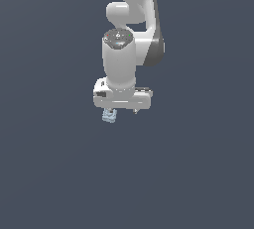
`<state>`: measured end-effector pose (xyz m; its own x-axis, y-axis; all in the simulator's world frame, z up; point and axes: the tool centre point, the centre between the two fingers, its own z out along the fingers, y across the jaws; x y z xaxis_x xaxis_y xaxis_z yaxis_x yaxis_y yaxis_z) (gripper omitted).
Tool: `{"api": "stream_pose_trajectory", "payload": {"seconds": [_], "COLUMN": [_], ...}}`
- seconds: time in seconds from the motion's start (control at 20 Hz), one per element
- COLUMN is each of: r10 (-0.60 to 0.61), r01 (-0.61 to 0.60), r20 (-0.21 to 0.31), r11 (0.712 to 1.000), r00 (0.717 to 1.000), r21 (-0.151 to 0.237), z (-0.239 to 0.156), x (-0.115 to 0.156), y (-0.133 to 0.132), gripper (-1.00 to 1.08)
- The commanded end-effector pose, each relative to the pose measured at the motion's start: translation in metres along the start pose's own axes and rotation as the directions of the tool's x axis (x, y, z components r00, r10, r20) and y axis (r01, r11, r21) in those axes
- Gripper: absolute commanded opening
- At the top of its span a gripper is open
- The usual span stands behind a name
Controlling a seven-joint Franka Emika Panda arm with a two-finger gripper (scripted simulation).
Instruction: Pick up the object and move it to a goal position.
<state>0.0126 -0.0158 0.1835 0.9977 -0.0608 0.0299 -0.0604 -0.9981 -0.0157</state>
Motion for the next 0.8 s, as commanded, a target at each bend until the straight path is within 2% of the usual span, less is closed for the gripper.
{"api": "stream_pose_trajectory", "payload": {"seconds": [0.0,0.4,0.75], "r10": [0.000,0.004,0.005], "r01": [0.000,-0.004,-0.005], "r20": [0.000,-0.012,-0.012], "r11": [1.000,1.000,1.000], "r00": [1.000,1.000,1.000], "r21": [0.000,-0.007,-0.007], "z": [0.000,-0.017,-0.016], "x": [0.000,0.005,0.005], "y": [0.000,0.009,0.010], "gripper": [1.00,1.00,1.00]}}
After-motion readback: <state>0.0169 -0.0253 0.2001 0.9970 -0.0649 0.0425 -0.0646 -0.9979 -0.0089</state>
